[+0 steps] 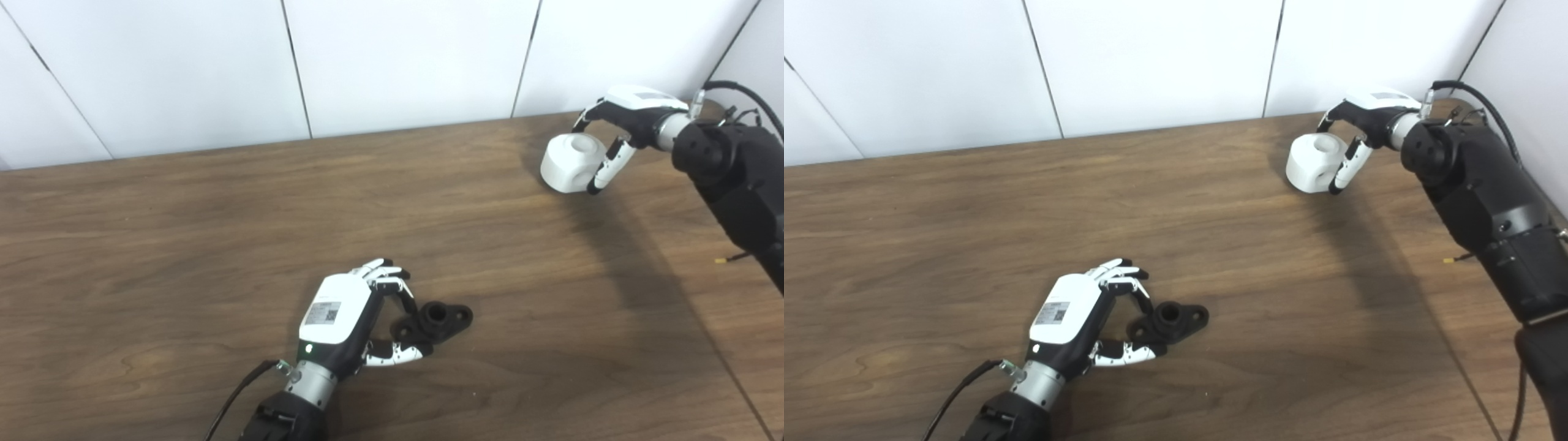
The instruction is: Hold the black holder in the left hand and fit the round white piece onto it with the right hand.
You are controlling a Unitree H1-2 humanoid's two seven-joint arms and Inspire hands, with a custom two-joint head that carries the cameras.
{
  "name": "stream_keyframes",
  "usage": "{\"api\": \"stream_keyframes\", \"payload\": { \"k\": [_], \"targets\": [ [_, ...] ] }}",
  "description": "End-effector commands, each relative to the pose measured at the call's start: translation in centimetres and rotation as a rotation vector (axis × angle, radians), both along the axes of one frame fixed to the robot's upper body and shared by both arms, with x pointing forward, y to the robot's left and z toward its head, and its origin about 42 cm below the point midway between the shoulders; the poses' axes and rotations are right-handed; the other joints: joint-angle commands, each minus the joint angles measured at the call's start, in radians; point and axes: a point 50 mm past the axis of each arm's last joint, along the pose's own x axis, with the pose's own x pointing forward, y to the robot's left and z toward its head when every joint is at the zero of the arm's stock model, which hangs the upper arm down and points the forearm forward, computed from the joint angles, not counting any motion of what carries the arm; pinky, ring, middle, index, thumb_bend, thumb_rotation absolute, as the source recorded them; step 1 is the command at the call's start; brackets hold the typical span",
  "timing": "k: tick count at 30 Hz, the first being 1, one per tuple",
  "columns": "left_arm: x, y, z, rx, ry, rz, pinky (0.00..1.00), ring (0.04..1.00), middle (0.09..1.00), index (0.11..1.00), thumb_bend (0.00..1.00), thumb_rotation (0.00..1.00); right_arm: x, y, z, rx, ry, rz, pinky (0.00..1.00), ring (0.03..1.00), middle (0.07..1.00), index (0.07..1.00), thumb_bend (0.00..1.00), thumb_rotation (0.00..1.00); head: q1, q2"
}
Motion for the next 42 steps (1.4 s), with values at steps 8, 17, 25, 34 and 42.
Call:
{"api": "stream_keyframes", "payload": {
  "k": [8, 17, 25, 34, 42],
  "targets": [
    [-1.2, 1.4, -3.7, 0.095, 0.196, 0.019, 0.78, 0.882, 0.786, 0.487, 0.52, 0.05, 0.6, 0.0, 3.8, 0.025, -0.115, 0.018, 1.00, 0.978, 0.886, 0.629, 0.84, 0.13, 0.004, 0.000],
    [-1.2, 1.4, -3.7, 0.102, 0.192, 0.016, 0.78, 0.876, 0.782, 0.487, 0.52, 0.04, 0.3, 0.1, 3.9, 0.085, -0.123, 0.038, 1.00, 0.971, 0.877, 0.500, 0.55, 0.14, 0.005, 0.000],
    [-1.1, 1.4, -3.9, 0.096, 0.201, 0.022, 0.78, 0.881, 0.786, 0.487, 0.52, 0.04, 0.3, -0.1, 3.8, 0.091, -0.140, 0.043, 1.00, 0.956, 0.846, 0.486, 0.52, 0.13, 0.003, -0.003],
    [-1.0, 1.4, -3.9, 0.093, 0.203, 0.022, 0.77, 0.883, 0.788, 0.487, 0.52, 0.04, 0.3, -0.2, 3.7, 0.077, -0.127, 0.039, 1.00, 0.962, 0.852, 0.486, 0.52, 0.13, -0.005, 0.008],
    [-0.8, 1.9, -3.8, 0.106, 0.191, 0.018, 0.79, 0.874, 0.778, 0.486, 0.52, 0.04, -0.5, 2.0, 5.5, 0.042, -0.099, 0.080, 0.96, 0.928, 0.827, 0.487, 0.52, 0.14, -0.017, 0.022]
  ]
}}
